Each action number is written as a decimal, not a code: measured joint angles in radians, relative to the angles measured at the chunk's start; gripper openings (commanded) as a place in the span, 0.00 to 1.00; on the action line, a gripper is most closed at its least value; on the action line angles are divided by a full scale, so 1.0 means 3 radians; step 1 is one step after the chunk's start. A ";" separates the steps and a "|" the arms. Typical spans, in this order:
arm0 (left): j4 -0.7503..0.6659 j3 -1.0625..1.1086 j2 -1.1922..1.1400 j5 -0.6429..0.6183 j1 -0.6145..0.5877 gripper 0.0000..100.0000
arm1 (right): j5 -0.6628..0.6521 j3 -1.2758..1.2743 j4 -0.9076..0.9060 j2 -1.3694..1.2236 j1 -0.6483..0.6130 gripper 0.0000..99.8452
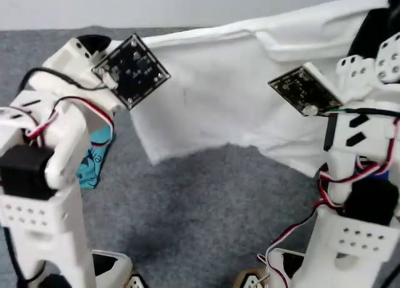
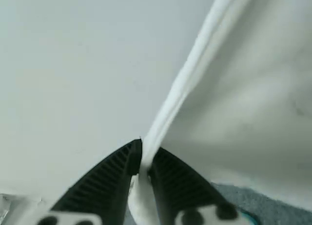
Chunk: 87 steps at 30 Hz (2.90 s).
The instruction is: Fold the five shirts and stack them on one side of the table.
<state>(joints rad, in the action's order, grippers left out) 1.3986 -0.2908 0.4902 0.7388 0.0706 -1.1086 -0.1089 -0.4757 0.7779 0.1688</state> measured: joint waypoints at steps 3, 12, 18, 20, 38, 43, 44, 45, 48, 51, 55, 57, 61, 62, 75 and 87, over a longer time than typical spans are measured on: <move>0.0005 0.0000 0.0113 0.0010 0.0000 0.01 | 0.0000 0.0164 0.0000 0.0000 0.0000 0.01; 0.0015 -0.0036 0.0762 0.0066 0.0000 0.01 | 0.0000 0.0511 -0.0312 0.0184 0.0184 0.01; 0.0378 -0.0046 0.1197 0.0271 0.0000 0.01 | -0.0082 0.0563 -0.0962 0.0629 0.0230 0.01; 0.0573 -0.0046 0.1299 0.0281 -0.0072 0.01 | -0.0133 0.0568 -0.1161 0.0752 0.0230 0.01; 0.0133 0.1729 0.0875 0.0281 -0.0445 0.01 | -0.0445 -0.0783 -0.1565 0.0496 -0.0353 0.01; -0.1151 0.2660 0.0353 0.0281 -0.0455 0.01 | -0.0450 -0.1637 -0.0588 -0.0010 -0.0435 0.01; -0.1406 0.2757 0.0230 0.0281 -0.0455 0.01 | -0.0450 -0.1729 -0.0332 -0.0148 -0.0435 0.01; -0.1657 0.2808 0.0092 0.0281 -0.0455 0.01 | -0.0450 -0.1759 -0.0061 -0.0297 -0.0445 0.01; -0.2307 0.2823 -0.0281 0.0281 -0.0455 0.01 | -0.0450 -0.1765 0.0685 -0.0793 -0.0450 0.01; -0.2787 0.2772 -0.0665 0.0281 -0.0455 0.01 | -0.0450 -0.1667 0.1320 -0.1355 -0.0450 0.01; -0.3197 0.2409 -0.1187 0.0281 -0.0455 0.01 | -0.0460 -0.1238 0.1851 -0.2056 -0.0450 0.01; -0.3278 0.2143 -0.1463 0.0281 -0.0455 0.01 | -0.0460 -0.0926 0.1974 -0.2399 -0.0450 0.01; -0.3324 0.1570 -0.1984 0.0281 -0.0455 0.01 | -0.0460 -0.0215 0.2015 -0.3007 -0.0491 0.01; -0.3324 0.1432 -0.2102 0.0281 -0.0455 0.01 | -0.0460 -0.0020 0.2015 -0.3145 -0.0506 0.01; -0.3058 0.0808 -0.2578 0.0281 -0.0455 0.01 | -0.0465 0.0967 0.2015 -0.3913 -0.0573 0.01; -0.1417 0.0808 -0.2578 0.0281 -0.0373 0.01 | -0.0573 0.0967 -0.0210 -0.3611 -0.0522 0.01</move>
<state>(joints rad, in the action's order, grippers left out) 0.9735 -0.0483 -0.2831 0.8232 -0.0414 -1.2804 0.1811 -0.5386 -0.3053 0.0123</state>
